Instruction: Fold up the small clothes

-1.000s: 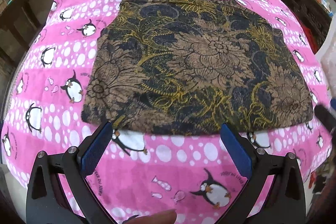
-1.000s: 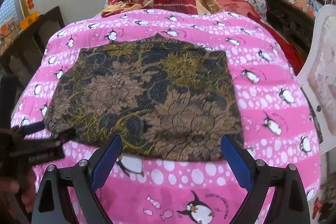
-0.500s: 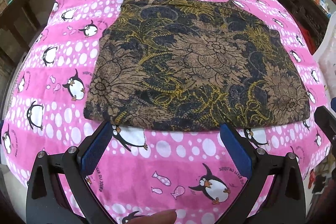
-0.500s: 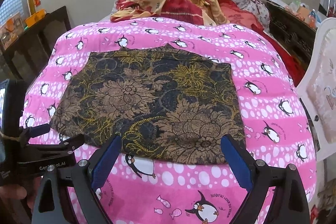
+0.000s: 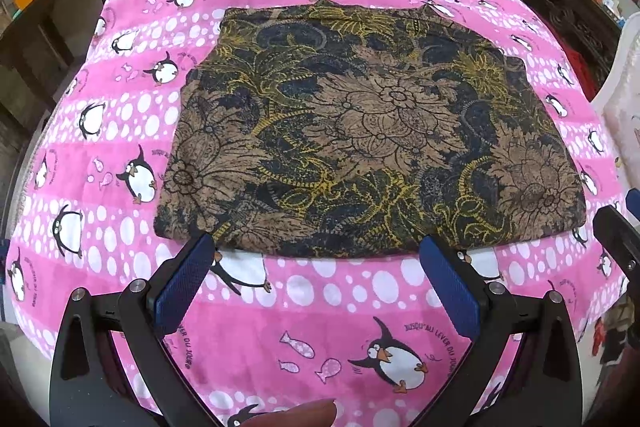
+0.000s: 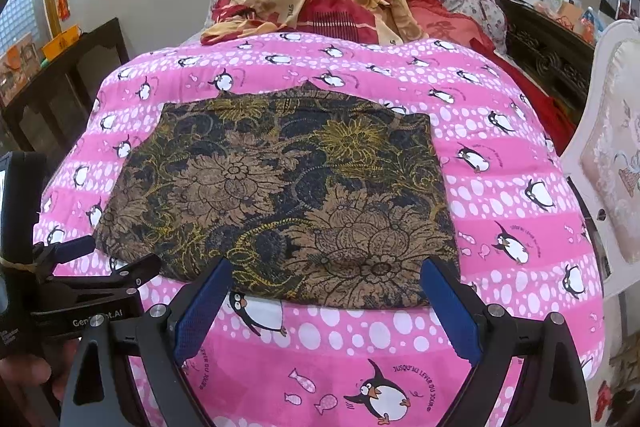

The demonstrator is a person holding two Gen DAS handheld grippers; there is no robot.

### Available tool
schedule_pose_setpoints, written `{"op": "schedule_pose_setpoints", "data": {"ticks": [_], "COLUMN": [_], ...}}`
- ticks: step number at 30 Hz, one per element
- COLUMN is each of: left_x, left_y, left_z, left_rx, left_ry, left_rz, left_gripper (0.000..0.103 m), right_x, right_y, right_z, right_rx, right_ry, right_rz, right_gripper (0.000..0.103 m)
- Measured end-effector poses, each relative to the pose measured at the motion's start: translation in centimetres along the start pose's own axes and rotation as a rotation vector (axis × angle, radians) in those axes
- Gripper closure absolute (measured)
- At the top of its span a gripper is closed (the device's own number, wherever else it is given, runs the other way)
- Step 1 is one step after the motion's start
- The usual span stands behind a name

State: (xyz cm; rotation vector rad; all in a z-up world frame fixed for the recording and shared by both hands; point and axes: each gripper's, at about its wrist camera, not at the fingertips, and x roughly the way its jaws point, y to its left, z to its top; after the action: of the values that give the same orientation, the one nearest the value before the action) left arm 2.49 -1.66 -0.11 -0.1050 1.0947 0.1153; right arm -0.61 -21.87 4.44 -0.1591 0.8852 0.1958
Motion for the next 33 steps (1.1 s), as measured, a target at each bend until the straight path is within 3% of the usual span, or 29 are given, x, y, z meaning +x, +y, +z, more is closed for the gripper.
{"op": "schedule_pose_setpoints", "data": {"ticks": [15, 25, 33], "left_x": [-0.6, 0.2, 1.0], "left_y": [-1.1, -2.5, -2.3], "left_z": [1.6, 2.0, 2.0], "left_rx": [0.027, 0.055, 0.049], "left_ry": [-0.035, -0.019, -0.003], "left_rz": [-0.005, -0.016, -0.017], "left_gripper": [0.0, 0.0, 0.0], "right_x": [-0.9, -2.0, -1.2], "right_y": [-0.8, -0.6, -1.9], "right_z": [-0.6, -0.5, -0.4], "right_rx": [0.036, -0.013, 0.036], "right_ry": [-0.016, -0.086, -0.063], "right_rz": [0.036, 0.036, 0.023], "right_gripper": [0.009, 0.009, 0.009]}}
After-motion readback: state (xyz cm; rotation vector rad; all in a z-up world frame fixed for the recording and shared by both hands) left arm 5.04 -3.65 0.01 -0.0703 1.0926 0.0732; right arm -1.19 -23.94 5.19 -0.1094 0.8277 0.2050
